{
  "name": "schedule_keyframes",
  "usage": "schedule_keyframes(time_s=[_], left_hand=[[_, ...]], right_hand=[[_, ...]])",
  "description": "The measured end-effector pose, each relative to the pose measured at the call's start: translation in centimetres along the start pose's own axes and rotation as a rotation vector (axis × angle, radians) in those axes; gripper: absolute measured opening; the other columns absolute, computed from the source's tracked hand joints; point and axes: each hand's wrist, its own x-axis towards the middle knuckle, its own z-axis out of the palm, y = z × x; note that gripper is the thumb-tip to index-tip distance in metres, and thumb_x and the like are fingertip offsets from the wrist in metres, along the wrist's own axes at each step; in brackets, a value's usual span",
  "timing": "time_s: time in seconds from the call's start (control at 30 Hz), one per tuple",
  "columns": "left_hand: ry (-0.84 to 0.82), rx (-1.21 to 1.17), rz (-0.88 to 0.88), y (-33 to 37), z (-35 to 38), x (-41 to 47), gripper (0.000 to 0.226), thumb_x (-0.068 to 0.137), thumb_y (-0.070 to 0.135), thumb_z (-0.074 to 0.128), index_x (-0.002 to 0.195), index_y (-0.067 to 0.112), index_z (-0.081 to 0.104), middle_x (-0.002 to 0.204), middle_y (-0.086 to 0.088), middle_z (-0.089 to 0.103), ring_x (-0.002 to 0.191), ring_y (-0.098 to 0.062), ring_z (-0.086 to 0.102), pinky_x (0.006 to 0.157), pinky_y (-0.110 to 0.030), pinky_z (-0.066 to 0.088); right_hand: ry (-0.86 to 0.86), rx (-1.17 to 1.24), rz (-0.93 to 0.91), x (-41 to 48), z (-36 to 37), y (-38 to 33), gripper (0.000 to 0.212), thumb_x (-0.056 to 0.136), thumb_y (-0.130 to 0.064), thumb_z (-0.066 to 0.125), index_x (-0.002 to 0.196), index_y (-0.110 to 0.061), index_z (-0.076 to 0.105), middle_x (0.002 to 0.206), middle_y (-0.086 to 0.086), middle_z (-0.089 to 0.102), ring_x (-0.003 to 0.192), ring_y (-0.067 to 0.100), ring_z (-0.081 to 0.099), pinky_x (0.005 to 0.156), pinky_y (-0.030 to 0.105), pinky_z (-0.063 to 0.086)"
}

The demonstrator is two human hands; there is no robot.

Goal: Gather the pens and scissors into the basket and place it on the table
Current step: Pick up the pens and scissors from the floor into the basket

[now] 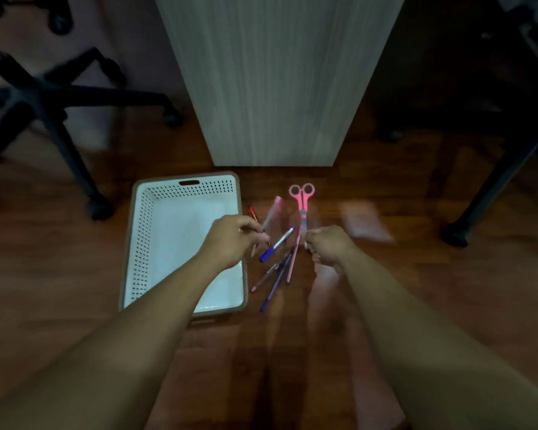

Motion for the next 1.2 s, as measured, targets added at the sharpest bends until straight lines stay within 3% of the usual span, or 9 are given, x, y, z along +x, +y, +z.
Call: schedule_keyframes(time_s=[0.1,0.2,0.3,0.4,0.53,0.7,0.87,1.07,1.2], left_hand=[[0.140,-0.154,-0.184,-2.2,-1.6,-0.9,0.025,0.088,0.031,0.088,0.105,0.013,0.084,0.095,-0.002,0.079,0.068,-0.010,0.067,0.050,-0.010,0.048],[0.196,-0.174,-0.366,-5.4,-2.4,-1.7,0.032,0.086,0.034,0.089,0.106,0.010,0.082,0.112,-0.007,0.080,0.090,-0.026,0.077,0.077,-0.034,0.062],[0.214,-0.168,-0.476,-8.6,-2.5,-2.5,0.034,0.085,0.032,0.091,0.105,0.006,0.080,0.116,-0.011,0.081,0.105,-0.033,0.078,0.095,-0.043,0.063],[0.211,-0.100,-0.549,-10.9,-2.3,-3.2,0.031,0.085,0.033,0.090,0.102,0.008,0.082,0.106,-0.011,0.083,0.102,-0.033,0.080,0.096,-0.044,0.064],[0.196,0.056,-0.574,-13.0,-2.3,-3.6,0.029,0.087,0.037,0.087,0.100,0.011,0.083,0.094,-0.008,0.083,0.087,-0.027,0.079,0.083,-0.035,0.063],[0.156,0.200,-0.567,-13.9,-3.0,-3.6,0.030,0.091,0.041,0.082,0.102,0.013,0.085,0.092,-0.006,0.083,0.084,-0.024,0.076,0.072,-0.027,0.055],[0.265,0.156,-0.505,-13.3,-3.4,-3.1,0.036,0.099,0.046,0.068,0.111,0.015,0.081,0.114,-0.007,0.082,0.110,-0.029,0.075,0.085,-0.026,0.047],[0.444,-0.025,-0.174,-8.2,-2.2,-1.5,0.033,0.107,0.037,0.060,0.113,0.008,0.075,0.103,-0.004,0.076,0.092,-0.017,0.067,0.081,-0.026,0.045],[0.426,-0.005,0.079,-3.3,-0.1,-0.4,0.023,0.107,0.032,0.061,0.111,0.013,0.074,0.106,-0.002,0.070,0.093,-0.011,0.063,0.078,-0.019,0.045]], right_hand=[[-0.064,0.054,-0.073,-1.8,2.4,-1.1,0.025,0.103,-0.022,0.074,0.117,-0.002,0.079,0.072,0.004,0.068,0.057,0.014,0.058,0.059,0.030,0.052],[-0.138,0.016,-0.152,-3.5,5.6,-2.1,0.023,0.100,-0.026,0.077,0.115,-0.009,0.079,0.079,0.009,0.079,0.060,0.017,0.068,0.058,0.029,0.058],[-0.145,-0.107,-0.233,-4.2,8.8,-2.6,0.019,0.097,-0.033,0.079,0.106,-0.016,0.080,0.089,0.005,0.080,0.075,0.018,0.070,0.077,0.037,0.061],[-0.116,-0.350,-0.358,-4.9,11.3,-3.1,0.020,0.098,-0.033,0.073,0.098,-0.016,0.082,0.086,-0.004,0.076,0.079,0.016,0.070,0.080,0.032,0.056],[-0.066,-0.570,-0.422,-5.5,13.7,-3.3,0.037,0.099,-0.027,0.067,0.072,-0.003,0.077,0.073,0.012,0.075,0.074,0.030,0.072,0.072,0.035,0.058],[-0.048,-0.749,-0.460,-5.7,15.0,-3.5,0.045,0.100,-0.045,0.067,0.084,-0.004,0.077,0.081,0.013,0.074,0.077,0.031,0.072,0.077,0.041,0.065],[0.037,-0.669,-0.514,-5.1,13.5,-3.3,0.048,0.105,-0.045,0.056,0.084,-0.010,0.082,0.081,0.007,0.079,0.079,0.026,0.075,0.083,0.044,0.066],[0.190,-0.452,-0.345,-2.5,8.8,-1.7,0.041,0.102,-0.038,0.056,0.074,-0.014,0.074,0.072,0.005,0.077,0.076,0.028,0.075,0.069,0.033,0.060],[0.239,-0.474,-0.230,-1.0,6.0,0.6,0.040,0.104,-0.037,0.060,0.093,-0.007,0.083,0.077,0.009,0.073,0.091,0.036,0.076,0.063,0.029,0.046]])
